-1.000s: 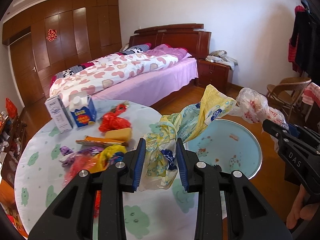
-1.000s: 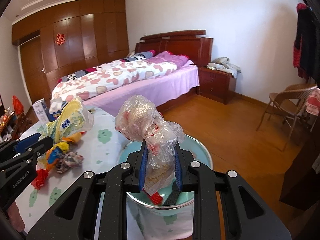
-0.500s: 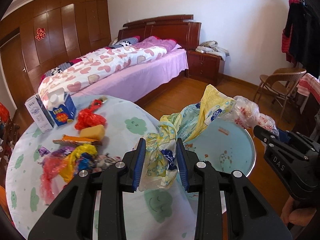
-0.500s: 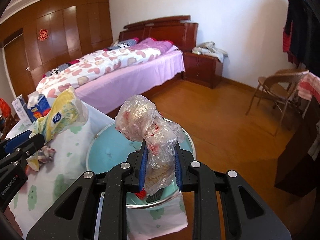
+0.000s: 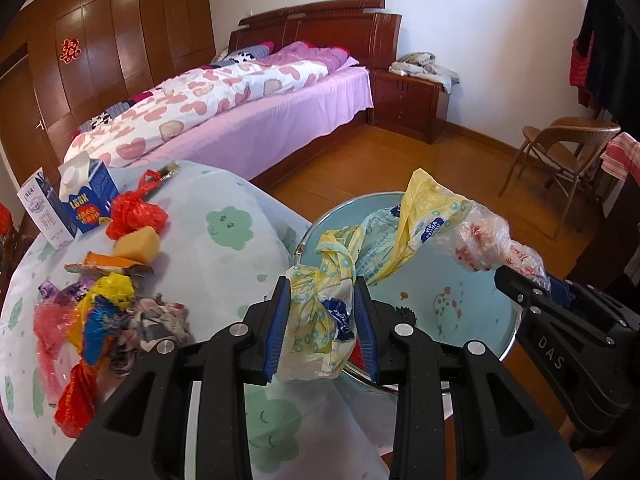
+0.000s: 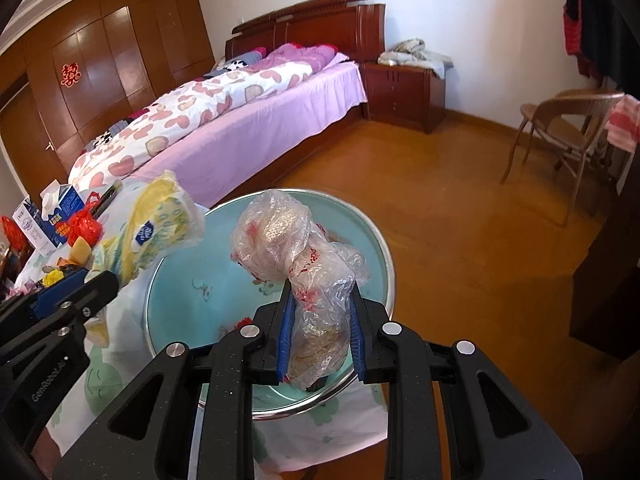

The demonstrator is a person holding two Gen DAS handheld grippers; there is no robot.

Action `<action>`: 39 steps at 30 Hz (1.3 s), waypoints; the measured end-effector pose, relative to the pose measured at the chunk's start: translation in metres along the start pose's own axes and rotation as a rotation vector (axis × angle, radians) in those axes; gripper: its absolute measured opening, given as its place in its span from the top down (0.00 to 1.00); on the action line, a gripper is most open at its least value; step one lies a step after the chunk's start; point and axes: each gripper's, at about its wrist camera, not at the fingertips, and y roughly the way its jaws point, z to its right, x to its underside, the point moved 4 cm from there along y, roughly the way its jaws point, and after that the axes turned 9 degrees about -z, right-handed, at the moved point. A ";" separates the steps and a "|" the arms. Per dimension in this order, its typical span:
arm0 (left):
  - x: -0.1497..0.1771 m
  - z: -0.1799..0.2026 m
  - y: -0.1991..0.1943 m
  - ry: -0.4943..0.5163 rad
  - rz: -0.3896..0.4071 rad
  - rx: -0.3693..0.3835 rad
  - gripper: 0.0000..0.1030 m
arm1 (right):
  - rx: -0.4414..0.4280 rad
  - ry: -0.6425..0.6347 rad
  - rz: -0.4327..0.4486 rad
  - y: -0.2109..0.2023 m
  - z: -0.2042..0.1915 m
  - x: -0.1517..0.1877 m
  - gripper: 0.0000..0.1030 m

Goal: Collect trash
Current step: 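Carry the wrapper and clear bag over the blue bin and release both, then move both open tools back over the table of trash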

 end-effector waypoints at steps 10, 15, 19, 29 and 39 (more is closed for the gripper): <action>0.002 -0.006 0.004 -0.005 -0.007 -0.018 0.38 | -0.023 0.030 0.021 -0.002 0.001 0.000 0.60; 0.002 -0.008 -0.010 0.006 0.030 -0.033 0.24 | 0.006 0.046 0.083 -0.019 0.004 -0.004 0.51; 0.005 -0.014 -0.024 -0.004 0.056 -0.037 0.18 | 0.012 0.059 0.129 -0.031 0.003 -0.003 0.35; 0.018 -0.052 -0.056 -0.064 0.102 -0.108 0.06 | 0.092 0.032 0.225 -0.049 -0.019 0.001 0.07; 0.040 -0.091 -0.067 -0.129 0.083 -0.127 0.06 | 0.076 -0.091 0.192 -0.058 -0.058 0.006 0.07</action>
